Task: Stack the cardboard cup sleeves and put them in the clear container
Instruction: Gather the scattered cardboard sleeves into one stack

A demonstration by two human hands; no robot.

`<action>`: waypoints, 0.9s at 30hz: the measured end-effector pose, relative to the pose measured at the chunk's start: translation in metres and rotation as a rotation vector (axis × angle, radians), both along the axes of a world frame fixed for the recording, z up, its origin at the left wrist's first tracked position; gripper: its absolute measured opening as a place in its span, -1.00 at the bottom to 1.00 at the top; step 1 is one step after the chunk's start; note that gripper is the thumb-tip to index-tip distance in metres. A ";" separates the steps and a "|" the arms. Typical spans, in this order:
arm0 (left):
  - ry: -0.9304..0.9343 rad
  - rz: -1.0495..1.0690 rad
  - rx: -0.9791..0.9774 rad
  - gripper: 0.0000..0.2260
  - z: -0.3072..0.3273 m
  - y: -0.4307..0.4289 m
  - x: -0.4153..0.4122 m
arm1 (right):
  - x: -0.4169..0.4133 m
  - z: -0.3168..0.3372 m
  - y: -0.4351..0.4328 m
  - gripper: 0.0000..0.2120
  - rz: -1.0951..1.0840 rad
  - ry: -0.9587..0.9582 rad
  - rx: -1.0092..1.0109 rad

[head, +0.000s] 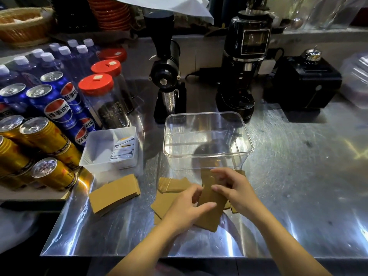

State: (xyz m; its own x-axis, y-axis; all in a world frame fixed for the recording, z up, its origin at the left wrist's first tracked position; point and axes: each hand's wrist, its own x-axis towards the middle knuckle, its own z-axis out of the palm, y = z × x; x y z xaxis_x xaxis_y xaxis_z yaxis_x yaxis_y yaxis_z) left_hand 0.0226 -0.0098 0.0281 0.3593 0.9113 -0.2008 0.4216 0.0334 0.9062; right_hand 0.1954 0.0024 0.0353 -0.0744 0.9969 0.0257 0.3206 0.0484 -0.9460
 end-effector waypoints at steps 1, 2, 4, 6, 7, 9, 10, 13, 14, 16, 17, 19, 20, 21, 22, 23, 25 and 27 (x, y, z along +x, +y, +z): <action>-0.047 0.024 -0.034 -0.81 0.000 0.000 0.002 | 0.000 0.001 -0.001 -0.56 0.014 0.024 -0.001; -0.094 0.052 -0.059 -0.86 0.000 0.000 0.003 | 0.000 0.002 -0.002 -0.59 0.020 0.044 -0.007; -0.177 0.104 -0.115 -0.88 -0.002 -0.001 0.004 | 0.000 0.001 -0.004 -0.71 -0.036 0.078 -0.028; -0.266 0.179 -0.204 -0.90 -0.003 -0.002 0.003 | 0.004 -0.003 -0.007 -0.82 -0.189 0.070 -0.031; -0.330 0.224 -0.269 -0.90 -0.004 -0.002 0.002 | 0.008 -0.005 -0.008 -0.87 -0.279 -0.006 -0.031; -0.519 0.299 -0.429 -0.80 -0.004 -0.001 0.001 | 0.018 -0.011 -0.010 -0.78 -0.399 -0.265 -0.066; -0.604 0.317 -0.488 -0.76 -0.004 -0.001 0.001 | 0.023 -0.014 -0.011 -0.66 -0.421 -0.400 -0.108; -0.700 0.349 -0.585 -0.69 -0.003 0.001 0.001 | 0.027 -0.018 -0.017 -0.38 -0.389 -0.734 -0.292; -0.700 0.357 -0.613 -0.68 -0.002 0.001 0.002 | 0.026 -0.019 -0.019 -0.32 -0.376 -0.799 -0.335; -0.688 0.361 -0.662 -0.70 -0.001 0.003 0.004 | 0.023 -0.021 -0.021 -0.27 -0.380 -0.845 -0.372; -0.687 0.361 -0.680 -0.71 -0.001 0.003 0.005 | 0.022 -0.021 -0.020 -0.26 -0.391 -0.841 -0.388; -0.705 0.372 -0.709 -0.71 -0.002 0.005 0.008 | 0.023 -0.019 -0.017 -0.28 -0.408 -0.790 -0.436; -0.712 0.381 -0.721 -0.70 -0.003 0.006 0.008 | 0.024 -0.018 -0.016 -0.31 -0.414 -0.743 -0.462; -0.715 0.392 -0.733 -0.69 -0.004 0.007 0.009 | 0.025 -0.018 -0.015 -0.37 -0.414 -0.686 -0.477; -0.719 0.403 -0.747 -0.68 -0.005 0.008 0.009 | 0.027 -0.018 -0.014 -0.47 -0.405 -0.622 -0.477; -0.728 0.417 -0.761 -0.67 -0.006 0.008 0.009 | 0.027 -0.018 -0.014 -0.59 -0.387 -0.557 -0.467; -0.763 0.448 -0.784 -0.68 -0.009 0.010 0.008 | 0.029 -0.018 -0.016 -0.82 -0.352 -0.451 -0.445; -0.794 0.475 -0.790 -0.69 -0.011 0.011 0.008 | 0.030 -0.015 -0.018 -0.89 -0.352 -0.297 -0.436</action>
